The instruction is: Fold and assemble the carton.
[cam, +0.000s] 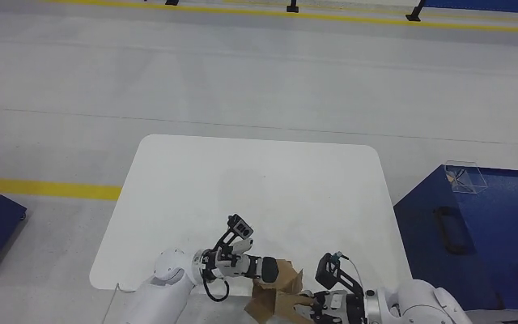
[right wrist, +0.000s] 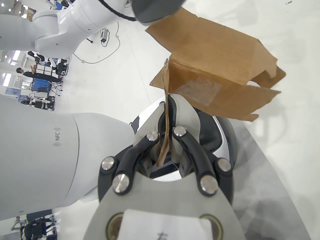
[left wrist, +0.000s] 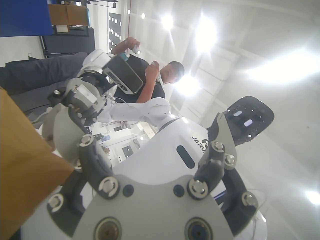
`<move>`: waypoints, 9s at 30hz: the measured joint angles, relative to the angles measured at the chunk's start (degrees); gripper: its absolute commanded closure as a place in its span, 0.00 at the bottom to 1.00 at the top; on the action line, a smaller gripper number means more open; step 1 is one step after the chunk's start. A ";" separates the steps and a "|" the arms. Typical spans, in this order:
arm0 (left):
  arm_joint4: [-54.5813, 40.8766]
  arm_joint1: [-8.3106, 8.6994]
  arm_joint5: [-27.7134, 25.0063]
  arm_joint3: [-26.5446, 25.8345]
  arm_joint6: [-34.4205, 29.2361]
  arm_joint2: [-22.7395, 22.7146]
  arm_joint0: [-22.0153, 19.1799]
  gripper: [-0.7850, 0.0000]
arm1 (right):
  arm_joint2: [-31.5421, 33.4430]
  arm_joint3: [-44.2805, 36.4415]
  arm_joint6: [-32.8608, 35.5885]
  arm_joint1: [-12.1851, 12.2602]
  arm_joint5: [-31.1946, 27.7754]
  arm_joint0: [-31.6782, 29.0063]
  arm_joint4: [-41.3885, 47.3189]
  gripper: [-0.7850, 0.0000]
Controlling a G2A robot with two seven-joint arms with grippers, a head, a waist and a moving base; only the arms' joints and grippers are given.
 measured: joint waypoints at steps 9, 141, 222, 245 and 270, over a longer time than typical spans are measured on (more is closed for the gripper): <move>6.91 -0.24 0.88 3.29 3.31 2.16 -2.71 0.00 | 2.60 -1.44 -1.41 0.63 -0.42 -1.34 0.45 1.00; 4.58 -3.26 34.16 1.38 15.12 6.35 -4.14 1.00 | 15.64 2.92 -27.02 2.59 17.56 -3.03 -2.01 0.00; 19.67 -3.19 4.18 -3.46 21.64 8.32 -0.39 1.00 | 4.38 5.65 -21.35 1.12 23.29 6.35 -8.80 0.00; 21.52 -2.51 0.67 -4.96 18.92 8.26 1.17 1.00 | 5.68 5.92 -21.79 0.86 22.39 4.64 -7.08 0.00; 16.75 -2.66 11.07 -3.61 25.32 7.92 0.87 1.00 | 15.54 0.53 -24.16 0.68 18.20 -0.69 -0.57 0.00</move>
